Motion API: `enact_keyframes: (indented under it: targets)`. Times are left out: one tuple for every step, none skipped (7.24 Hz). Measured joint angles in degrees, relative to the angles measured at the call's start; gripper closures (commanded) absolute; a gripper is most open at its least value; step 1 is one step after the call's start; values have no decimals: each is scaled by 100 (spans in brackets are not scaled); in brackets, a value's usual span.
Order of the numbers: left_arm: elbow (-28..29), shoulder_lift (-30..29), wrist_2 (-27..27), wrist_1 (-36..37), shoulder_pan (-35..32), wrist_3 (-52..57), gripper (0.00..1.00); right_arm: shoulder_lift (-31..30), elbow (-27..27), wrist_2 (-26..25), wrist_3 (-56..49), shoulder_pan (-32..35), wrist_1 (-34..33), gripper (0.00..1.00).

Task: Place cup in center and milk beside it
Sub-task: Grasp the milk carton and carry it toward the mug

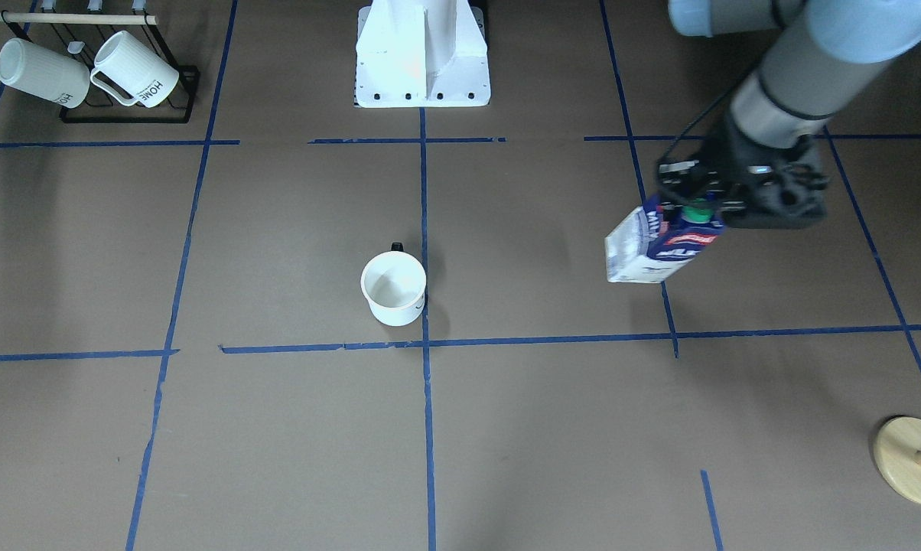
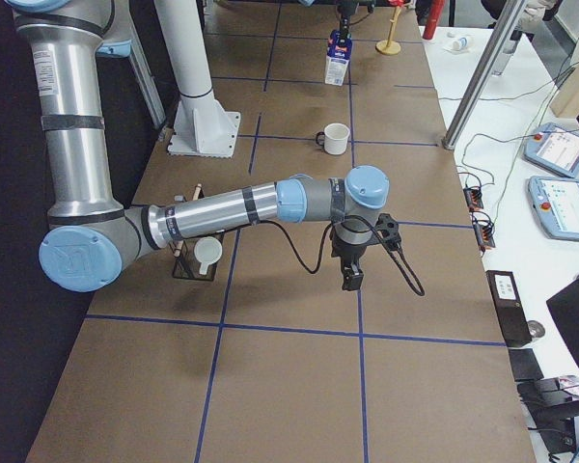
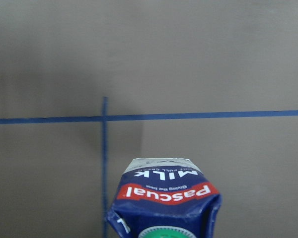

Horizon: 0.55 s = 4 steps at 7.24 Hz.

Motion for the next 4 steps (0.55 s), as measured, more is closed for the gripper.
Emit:
enact_keyframes:
  targets:
    - [391,-400,91,-175,218,-331,60,-2,-2,0,0,0,0,0]
    - [771,-670,146,-587,412,-716,60,-3,-2,0,0,0,0,0]
    - [1162,-920,206,-1016,594,-1061,60,-4,-5,0,0,0,0,0]
    - [1503,-1186,354,-1247,792,-1335,60,-6,-11,0,2,0,0,0]
